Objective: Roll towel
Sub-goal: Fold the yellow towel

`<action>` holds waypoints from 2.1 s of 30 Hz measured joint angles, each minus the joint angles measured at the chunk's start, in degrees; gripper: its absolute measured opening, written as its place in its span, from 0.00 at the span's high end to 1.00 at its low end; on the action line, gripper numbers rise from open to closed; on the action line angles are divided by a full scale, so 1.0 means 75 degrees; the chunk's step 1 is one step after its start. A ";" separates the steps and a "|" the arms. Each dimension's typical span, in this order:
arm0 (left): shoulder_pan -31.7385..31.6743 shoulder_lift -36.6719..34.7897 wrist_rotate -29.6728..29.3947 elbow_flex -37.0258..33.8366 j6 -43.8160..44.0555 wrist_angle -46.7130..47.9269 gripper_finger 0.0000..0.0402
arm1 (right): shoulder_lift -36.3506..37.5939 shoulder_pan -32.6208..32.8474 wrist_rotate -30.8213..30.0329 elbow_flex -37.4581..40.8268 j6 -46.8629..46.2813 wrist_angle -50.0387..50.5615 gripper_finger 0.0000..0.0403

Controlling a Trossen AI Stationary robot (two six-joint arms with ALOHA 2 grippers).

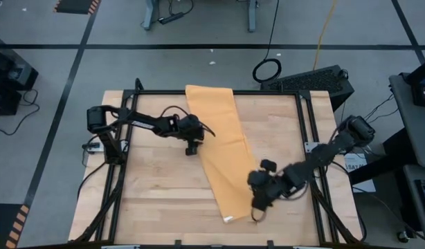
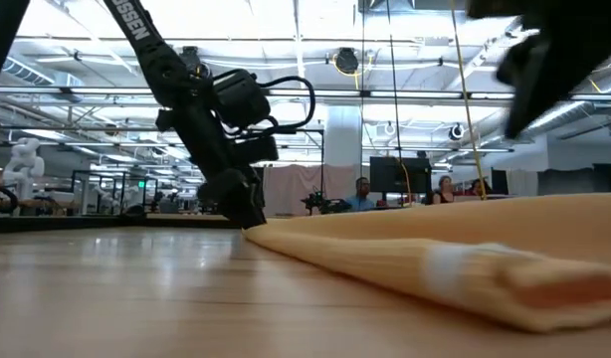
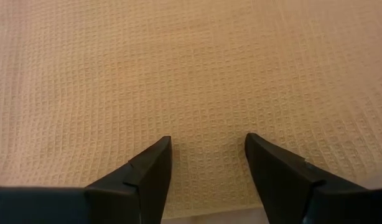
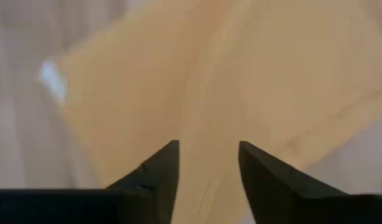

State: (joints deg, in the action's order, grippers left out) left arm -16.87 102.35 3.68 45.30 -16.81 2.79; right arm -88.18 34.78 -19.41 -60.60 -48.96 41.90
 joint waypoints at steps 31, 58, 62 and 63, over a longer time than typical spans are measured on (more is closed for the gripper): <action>0.4717 -0.1264 -0.2176 -0.0239 0.5196 -0.1041 0.47 | -0.0012 -0.2114 -0.0608 0.1170 0.5261 -0.2110 0.98; 0.6320 -0.1114 -0.1914 -0.0262 0.5601 0.0764 0.47 | -0.0077 -0.1125 -0.0008 0.3619 0.2144 -0.7554 1.00; 0.6355 -0.1831 -0.2109 -0.0239 0.5777 0.1015 0.47 | -0.0411 -0.0523 -0.0196 0.3321 0.2586 -0.7621 0.99; 0.6355 -0.1938 -0.2183 -0.0243 0.5802 0.1097 0.47 | -0.0558 -0.0398 -0.0173 0.3168 0.2857 -0.7705 0.98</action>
State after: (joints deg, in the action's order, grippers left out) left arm 30.79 87.81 -12.69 43.48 26.70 11.02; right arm -92.36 31.79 -20.70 -36.84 -27.53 -15.89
